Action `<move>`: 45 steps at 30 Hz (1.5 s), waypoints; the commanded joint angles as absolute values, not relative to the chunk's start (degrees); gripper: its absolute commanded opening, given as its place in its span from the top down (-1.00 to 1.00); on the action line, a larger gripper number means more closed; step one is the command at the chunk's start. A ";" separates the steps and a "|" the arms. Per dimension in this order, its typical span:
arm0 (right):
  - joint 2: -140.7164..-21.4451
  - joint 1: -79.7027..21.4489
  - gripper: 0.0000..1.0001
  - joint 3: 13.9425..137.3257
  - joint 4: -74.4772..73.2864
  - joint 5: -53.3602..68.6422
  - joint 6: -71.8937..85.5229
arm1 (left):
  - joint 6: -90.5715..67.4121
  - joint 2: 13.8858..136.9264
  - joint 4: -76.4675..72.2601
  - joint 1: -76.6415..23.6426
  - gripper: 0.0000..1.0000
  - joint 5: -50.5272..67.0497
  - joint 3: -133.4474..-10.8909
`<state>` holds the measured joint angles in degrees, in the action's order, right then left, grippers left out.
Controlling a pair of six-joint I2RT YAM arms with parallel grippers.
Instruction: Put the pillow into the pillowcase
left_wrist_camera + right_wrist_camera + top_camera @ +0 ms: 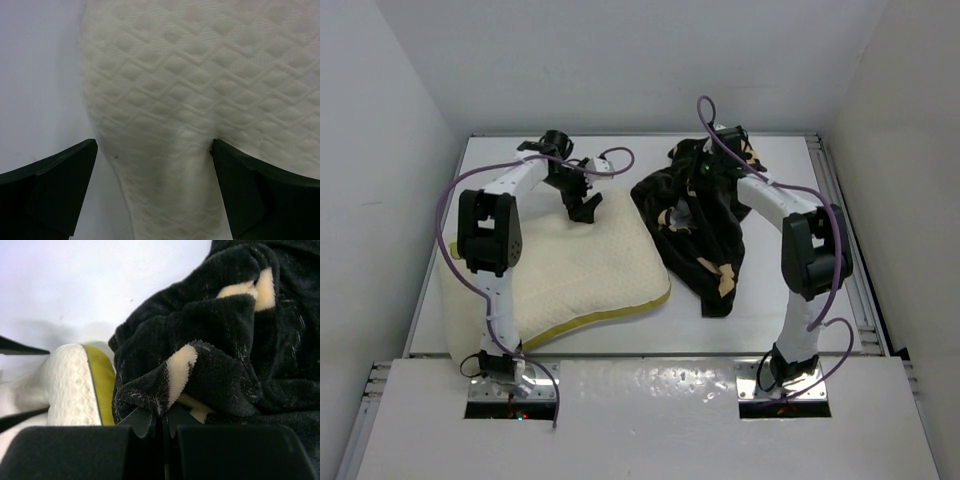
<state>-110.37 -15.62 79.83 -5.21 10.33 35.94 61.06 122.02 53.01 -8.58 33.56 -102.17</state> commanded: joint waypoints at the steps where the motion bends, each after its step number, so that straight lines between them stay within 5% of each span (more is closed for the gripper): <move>1: -111.53 -16.70 1.00 84.97 -7.19 7.22 34.63 | 67.49 122.70 58.80 -9.32 -0.99 40.48 -97.84; 4: -112.41 -17.40 1.00 85.96 -8.26 3.79 36.56 | 70.13 120.42 58.28 -9.40 -0.97 44.11 -91.77; 6: -112.67 -17.40 1.00 85.26 -7.83 3.08 38.66 | 70.23 119.27 57.66 -10.02 -0.21 44.74 -87.83; 7: -112.94 -17.32 1.00 85.08 -7.30 2.38 39.28 | 67.79 118.40 56.00 -10.19 0.45 43.61 -86.85; 8: -113.11 -17.31 1.00 85.08 -7.29 2.20 39.90 | 66.81 117.87 55.64 -10.46 0.83 42.98 -86.14; 9: -113.38 -17.40 1.00 85.25 -6.95 1.94 41.12 | 65.49 116.64 54.07 -10.98 1.00 42.11 -85.00; 15: -113.03 -18.45 1.00 85.78 -5.89 2.11 42.81 | 60.65 107.33 54.93 -15.37 1.00 46.31 -88.58; 23: -106.18 -21.09 1.00 82.97 -4.21 4.04 40.61 | 40.09 109.07 40.36 -26.45 1.00 35.25 -93.43; 33: -97.22 -22.15 1.00 77.09 -12.65 5.45 35.25 | 19.28 113.64 22.51 -24.88 1.00 17.96 -93.60; 45: -94.40 -26.98 1.00 72.60 -23.89 15.56 29.27 | 0.81 119.61 15.04 -20.66 1.00 16.26 -102.91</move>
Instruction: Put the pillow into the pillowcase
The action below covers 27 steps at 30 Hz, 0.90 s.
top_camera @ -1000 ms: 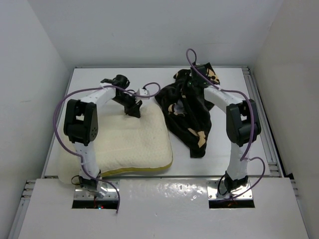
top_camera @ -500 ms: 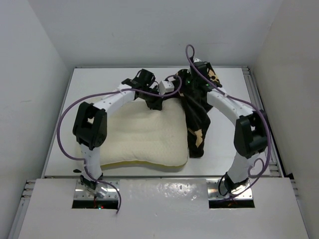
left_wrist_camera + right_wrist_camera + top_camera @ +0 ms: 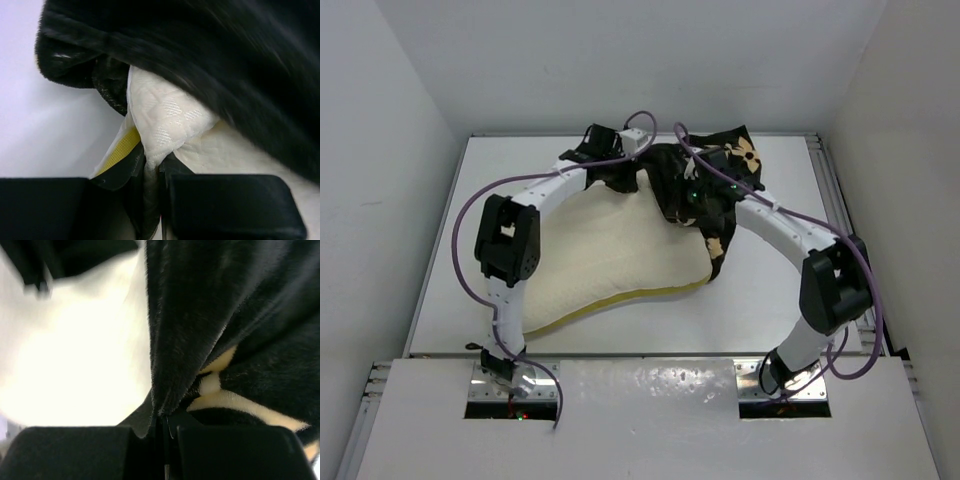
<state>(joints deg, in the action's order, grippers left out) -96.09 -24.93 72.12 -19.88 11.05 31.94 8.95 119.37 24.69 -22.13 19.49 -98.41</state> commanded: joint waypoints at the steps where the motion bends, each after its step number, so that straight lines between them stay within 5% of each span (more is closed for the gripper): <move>1: -93.96 -27.07 1.00 72.16 -24.43 15.64 29.35 | -1.47 119.97 14.77 -19.87 1.00 16.09 -103.01; 3: -92.21 -26.72 0.96 70.06 -24.44 14.95 29.79 | -5.26 120.93 14.33 -18.02 1.00 16.43 -102.48; 4: -91.68 -26.63 0.07 69.44 -24.00 13.81 29.97 | -4.84 121.37 14.33 -17.67 1.00 16.00 -102.22; 6: -91.58 -26.54 -0.97 70.04 -24.43 12.58 29.45 | -2.04 121.73 14.85 -17.84 1.00 14.95 -100.90; 8: -91.85 -26.28 -0.98 73.37 -26.70 8.81 29.01 | -0.35 121.47 14.85 -18.19 0.85 14.33 -98.98; 9: -91.67 -26.11 -0.98 74.17 -27.15 6.96 29.09 | -0.35 121.29 15.29 -18.11 0.46 14.41 -98.62; 12: -87.82 -23.21 -0.98 71.56 -23.48 2.46 31.81 | 3.77 120.41 16.08 -18.19 -0.15 14.59 -98.26; 15: -82.37 -17.68 -0.97 64.70 -17.59 4.21 34.89 | 6.31 119.18 16.70 -18.11 -0.51 15.37 -99.66; 17: -79.99 -13.46 -0.26 60.24 -14.78 7.88 37.95 | 7.47 118.13 16.79 -18.11 -0.72 15.91 -101.77; 19: -79.11 -9.78 0.99 56.54 -13.80 9.14 42.68 | 9.48 117.34 16.87 -18.02 -0.77 17.66 -104.22; 20: -79.19 -8.54 1.00 55.30 -13.10 11.14 43.58 | 10.62 116.38 17.83 -18.02 -0.77 18.62 -105.11; 22: -79.71 -6.60 1.00 52.66 -11.87 13.09 44.12 | 16.85 115.58 20.72 -18.28 -0.31 24.23 -108.17; 23: -80.93 -6.42 0.60 52.21 -11.87 13.18 44.03 | 19.75 114.62 26.66 -18.54 0.88 26.61 -109.06; 26: -85.51 -6.24 -0.27 53.08 -12.57 12.75 42.37 | 44.08 111.11 44.25 -21.70 1.00 30.84 -108.12; 27: -86.91 -6.68 -0.33 53.52 -12.48 12.05 41.75 | 49.95 109.61 48.91 -24.32 1.00 30.33 -104.02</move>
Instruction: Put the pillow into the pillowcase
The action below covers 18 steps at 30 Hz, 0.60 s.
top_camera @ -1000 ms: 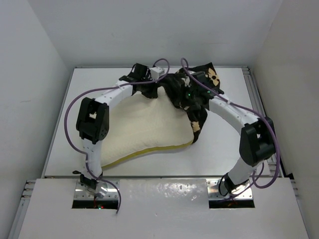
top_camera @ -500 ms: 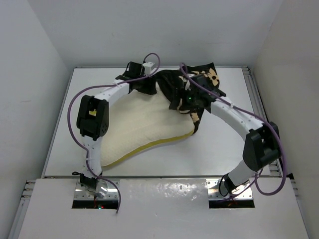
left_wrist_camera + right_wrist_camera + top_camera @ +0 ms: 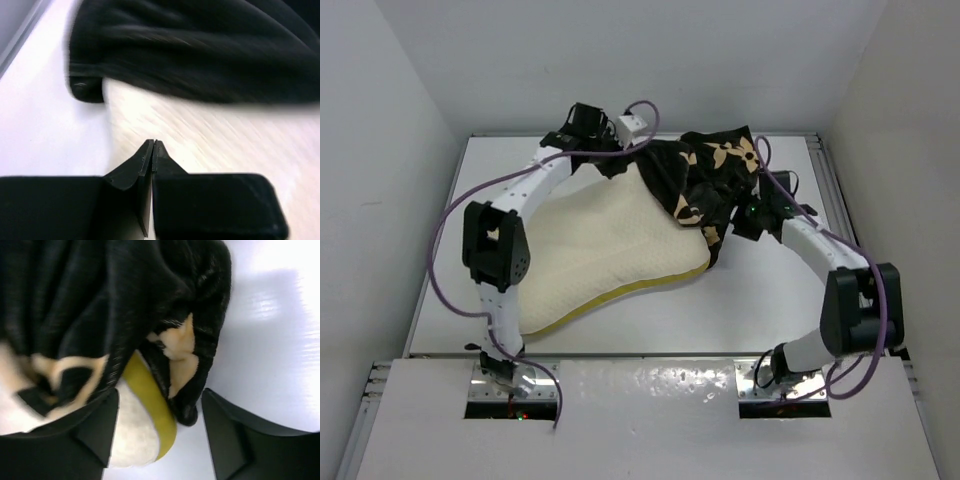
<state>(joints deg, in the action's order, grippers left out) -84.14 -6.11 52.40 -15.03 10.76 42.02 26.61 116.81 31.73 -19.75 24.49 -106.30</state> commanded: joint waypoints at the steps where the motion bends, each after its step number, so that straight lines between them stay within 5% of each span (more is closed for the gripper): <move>1: -87.97 -6.94 -0.39 54.48 -11.00 11.00 40.88 | 55.58 106.12 55.57 -25.74 1.00 29.71 -100.93; 3: -91.40 -7.56 -0.38 55.02 -8.71 7.92 40.17 | 66.94 101.89 60.45 -28.56 0.90 29.27 -91.61; 7: -98.69 -7.47 0.17 59.93 -5.89 6.42 38.85 | 70.14 92.40 61.55 -32.51 -0.21 27.52 -81.67; 10: -103.26 -7.65 0.18 61.35 -3.09 6.59 39.81 | 64.28 87.91 47.46 -39.43 -0.77 18.59 -70.98; 12: -105.81 -8.00 0.07 61.35 -1.15 6.07 41.21 | 62.23 85.53 33.32 -41.91 -0.99 13.30 -65.59; 18: -110.83 -9.40 -0.13 62.58 -3.60 2.99 40.78 | 51.70 94.28 22.93 -44.48 -0.99 7.38 -62.48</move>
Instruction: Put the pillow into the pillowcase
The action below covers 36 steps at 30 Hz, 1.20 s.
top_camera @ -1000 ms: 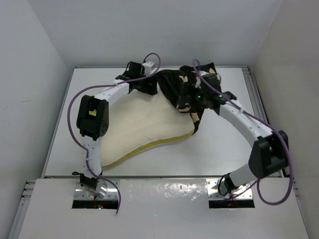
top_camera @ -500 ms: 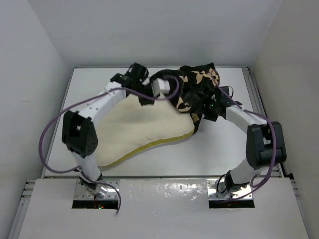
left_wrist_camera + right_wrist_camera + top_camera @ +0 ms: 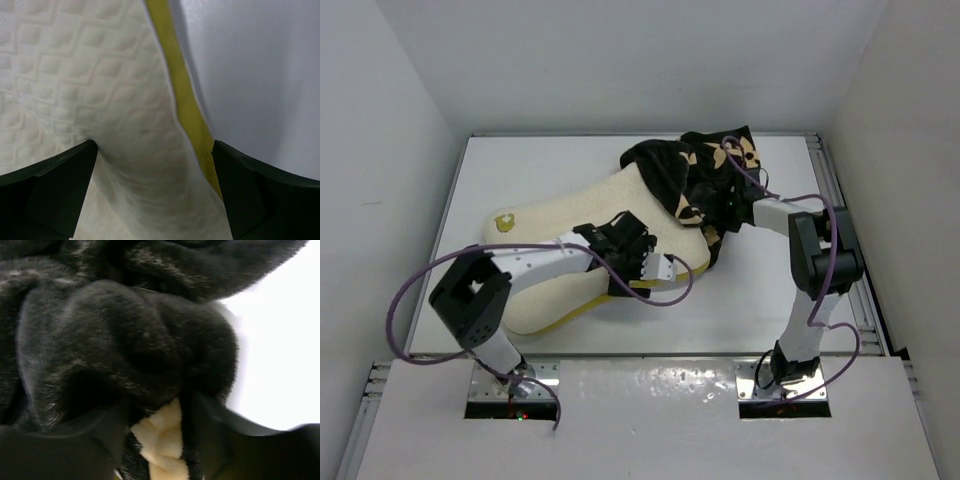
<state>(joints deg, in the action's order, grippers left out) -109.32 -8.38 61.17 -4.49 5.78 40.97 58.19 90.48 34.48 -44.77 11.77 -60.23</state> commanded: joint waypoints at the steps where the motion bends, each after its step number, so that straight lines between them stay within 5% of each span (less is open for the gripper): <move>1: -110.83 -9.40 0.00 62.23 -2.82 4.03 40.87 | 47.76 95.61 23.03 -44.04 -0.99 8.43 -63.36; 3: -109.26 -9.58 0.39 59.96 -1.68 4.57 40.78 | 45.27 97.46 20.67 -42.72 -0.99 9.23 -63.02; 4: -108.20 -9.67 0.83 59.07 -1.50 4.40 40.78 | 44.31 97.56 19.35 -42.54 -0.99 8.71 -62.15; 5: -106.80 -9.58 1.00 56.89 -1.41 3.18 40.61 | 44.21 97.38 18.03 -42.63 -0.96 8.18 -59.88; 8: -98.72 -9.58 1.00 50.40 -0.35 1.32 39.12 | 45.35 96.86 17.74 -41.75 -0.85 12.55 -58.53; 11: -90.63 -9.40 1.00 45.98 1.15 1.84 35.27 | 42.63 97.64 19.69 -40.26 0.19 18.98 -58.89; 12: -88.79 -9.40 1.00 45.36 0.27 1.93 34.37 | 42.02 97.91 20.21 -40.17 0.69 19.42 -59.15; 14: -83.16 -9.58 1.00 43.43 -2.01 2.28 32.18 | 40.18 97.91 20.83 -39.55 0.99 19.25 -60.72; 22: -65.67 -11.24 1.00 34.99 -2.90 5.18 26.29 | 31.73 96.86 29.00 -31.38 1.00 22.14 -75.83; 32: -54.85 -15.03 1.00 33.14 -11.43 1.76 19.76 | 44.46 99.75 45.25 -30.67 1.00 23.91 -85.16; 33: -54.67 -14.68 0.92 32.53 -9.42 0.80 20.47 | 46.39 99.67 45.26 -31.11 1.00 23.30 -84.21; 34: -55.28 -14.50 0.45 31.82 -8.19 0.62 20.65 | 46.49 99.32 44.65 -31.37 1.00 22.86 -83.24; 36: -57.73 -13.89 -0.17 32.43 -4.58 1.67 22.58 | 46.41 98.09 42.46 -31.46 1.00 23.29 -80.70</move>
<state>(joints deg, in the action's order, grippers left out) -55.51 -14.50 32.64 -9.26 2.57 22.24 43.00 99.96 42.44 -31.42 22.46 -81.76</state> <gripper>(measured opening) 0.488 0.066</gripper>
